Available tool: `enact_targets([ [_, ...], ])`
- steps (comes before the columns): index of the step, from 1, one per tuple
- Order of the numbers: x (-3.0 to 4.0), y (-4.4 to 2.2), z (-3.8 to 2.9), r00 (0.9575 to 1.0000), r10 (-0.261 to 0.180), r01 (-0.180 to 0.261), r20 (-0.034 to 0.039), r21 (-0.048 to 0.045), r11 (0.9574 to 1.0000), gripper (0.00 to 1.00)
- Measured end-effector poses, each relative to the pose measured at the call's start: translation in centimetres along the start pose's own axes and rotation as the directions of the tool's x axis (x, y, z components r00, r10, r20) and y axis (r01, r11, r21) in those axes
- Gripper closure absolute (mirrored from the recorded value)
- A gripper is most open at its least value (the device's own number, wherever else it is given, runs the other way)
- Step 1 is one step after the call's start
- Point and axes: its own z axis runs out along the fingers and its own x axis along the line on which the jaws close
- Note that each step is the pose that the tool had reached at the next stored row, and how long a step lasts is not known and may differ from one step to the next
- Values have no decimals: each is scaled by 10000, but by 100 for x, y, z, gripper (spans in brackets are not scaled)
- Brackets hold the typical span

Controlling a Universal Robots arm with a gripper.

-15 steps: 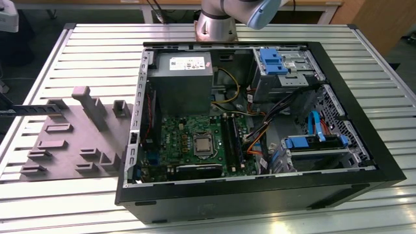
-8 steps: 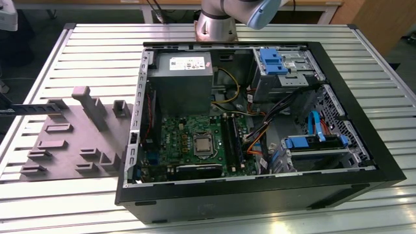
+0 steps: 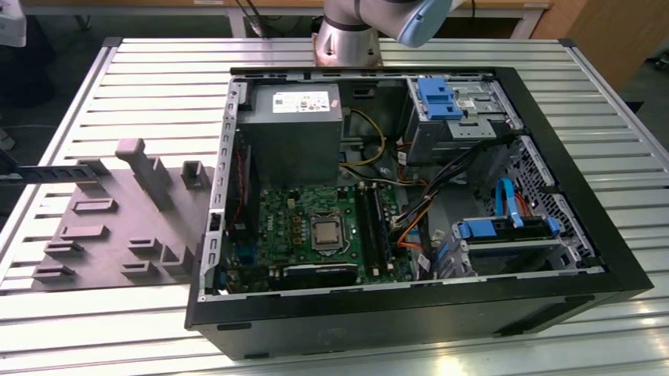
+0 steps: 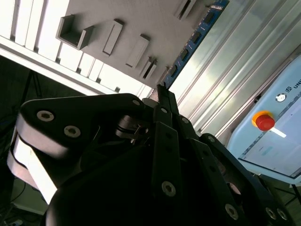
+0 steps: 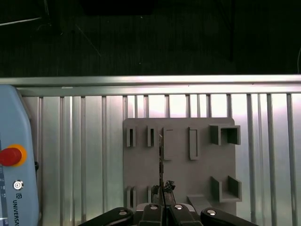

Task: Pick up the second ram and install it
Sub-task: 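Pick up the second ram and move it above second insertion slot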

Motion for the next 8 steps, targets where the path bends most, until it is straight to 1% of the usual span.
enact_targets([
  [8,-2,1,-24,10000,0,0,0,-1,10000,88],
])
